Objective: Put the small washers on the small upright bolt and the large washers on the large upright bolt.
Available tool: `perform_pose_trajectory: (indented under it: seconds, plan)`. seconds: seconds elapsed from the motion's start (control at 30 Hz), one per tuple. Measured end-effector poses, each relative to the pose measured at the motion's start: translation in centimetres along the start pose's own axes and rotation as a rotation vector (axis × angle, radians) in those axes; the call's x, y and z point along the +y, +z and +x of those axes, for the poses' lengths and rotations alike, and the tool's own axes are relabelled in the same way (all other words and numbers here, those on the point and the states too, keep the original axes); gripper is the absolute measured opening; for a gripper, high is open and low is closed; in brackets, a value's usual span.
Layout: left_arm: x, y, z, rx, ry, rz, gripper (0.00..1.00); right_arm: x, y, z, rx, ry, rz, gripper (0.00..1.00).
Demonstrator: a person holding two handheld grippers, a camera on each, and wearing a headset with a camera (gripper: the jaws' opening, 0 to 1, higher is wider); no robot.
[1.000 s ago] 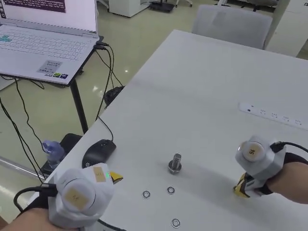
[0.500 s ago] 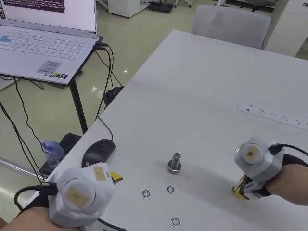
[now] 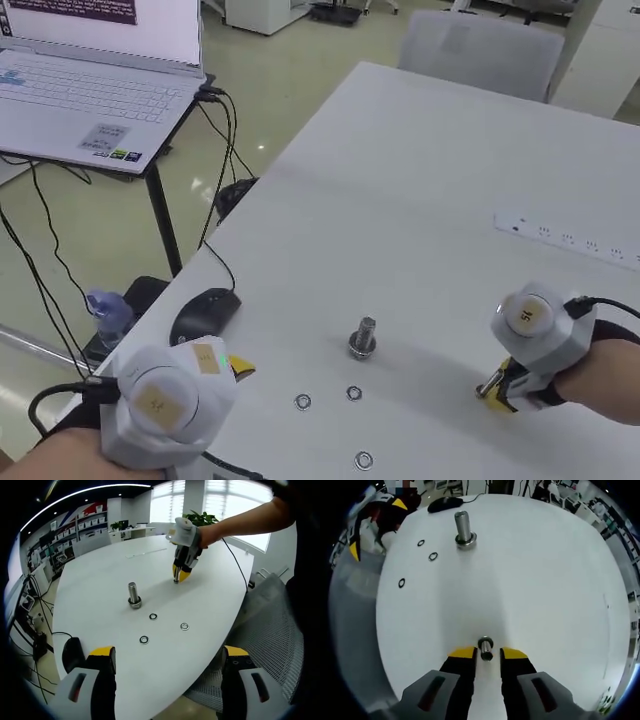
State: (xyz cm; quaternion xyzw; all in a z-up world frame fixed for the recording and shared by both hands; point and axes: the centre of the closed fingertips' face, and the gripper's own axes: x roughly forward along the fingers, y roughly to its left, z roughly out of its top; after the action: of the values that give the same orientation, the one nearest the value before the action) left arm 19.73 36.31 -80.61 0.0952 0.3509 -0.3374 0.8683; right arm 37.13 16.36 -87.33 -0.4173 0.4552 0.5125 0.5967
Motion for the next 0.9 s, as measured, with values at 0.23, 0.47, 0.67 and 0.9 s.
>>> perform_pose_trajectory:
  seconds: [0.23,0.47,0.67,0.9]
  plan:
    - [0.1,0.5,-0.1,-0.013,0.001,0.002,0.87,-0.1,1.2,-1.3,-0.027,0.011,-0.003,0.26]
    - [0.0,0.7,-0.1,-0.015,-0.002,0.006,0.88,0.5,3.0,-2.7,-0.051,0.021,-0.034,0.30]
    - [0.0,0.9,-0.3,-0.019,-0.001,0.009,0.89,1.3,4.2,-2.8,-0.062,0.028,-0.065,0.32]
    - [-0.2,0.6,-0.2,-0.015,-0.001,0.011,0.89,2.0,6.0,-2.8,-0.079,0.025,-0.099,0.32]
